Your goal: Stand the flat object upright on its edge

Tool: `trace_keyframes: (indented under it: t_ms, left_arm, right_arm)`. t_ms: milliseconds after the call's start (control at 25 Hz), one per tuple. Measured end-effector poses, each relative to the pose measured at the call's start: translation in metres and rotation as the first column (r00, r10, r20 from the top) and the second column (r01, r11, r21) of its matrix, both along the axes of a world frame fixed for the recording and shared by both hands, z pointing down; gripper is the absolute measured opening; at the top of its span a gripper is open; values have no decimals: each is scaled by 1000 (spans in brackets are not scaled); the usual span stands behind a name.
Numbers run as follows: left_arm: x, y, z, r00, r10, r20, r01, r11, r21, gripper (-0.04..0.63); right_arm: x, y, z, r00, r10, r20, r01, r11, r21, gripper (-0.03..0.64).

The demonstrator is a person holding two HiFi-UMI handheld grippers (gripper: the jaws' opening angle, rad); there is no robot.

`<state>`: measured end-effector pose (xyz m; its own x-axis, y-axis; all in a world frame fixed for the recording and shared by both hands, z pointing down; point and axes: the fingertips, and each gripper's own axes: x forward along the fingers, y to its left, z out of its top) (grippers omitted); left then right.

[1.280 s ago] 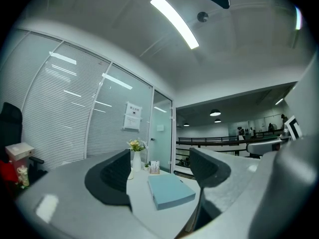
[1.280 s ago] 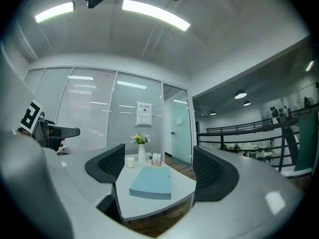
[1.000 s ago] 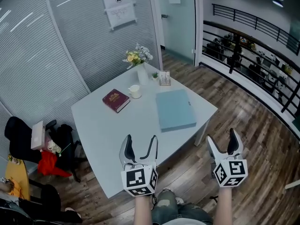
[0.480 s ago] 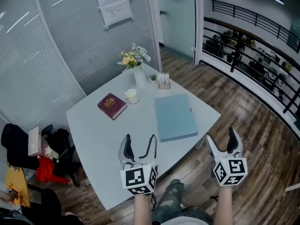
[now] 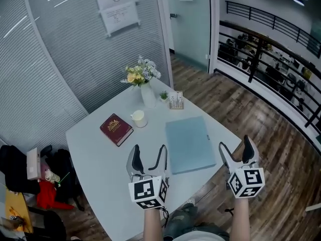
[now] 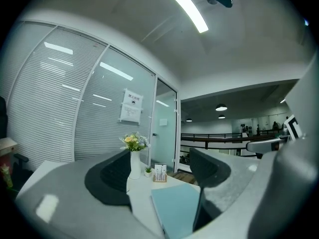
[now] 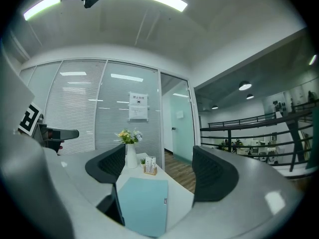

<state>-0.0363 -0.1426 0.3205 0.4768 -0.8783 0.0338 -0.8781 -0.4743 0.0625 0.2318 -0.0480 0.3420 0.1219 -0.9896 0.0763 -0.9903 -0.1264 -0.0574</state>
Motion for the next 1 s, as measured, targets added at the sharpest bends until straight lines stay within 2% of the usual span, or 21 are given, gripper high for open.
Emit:
trace_keyframes:
  t_ms: [360,1000]
  left_arm:
    - [16,-67,27,1000,23,17,-22,998,-60,367]
    - [35,-108,90,998,55,15,-50,970,-237,367]
  right_arm:
    - [14,-66,21,1000,7,26,-6,999,-41,433]
    - [22,-114,77,996,-9,83,24,982,-185,433]
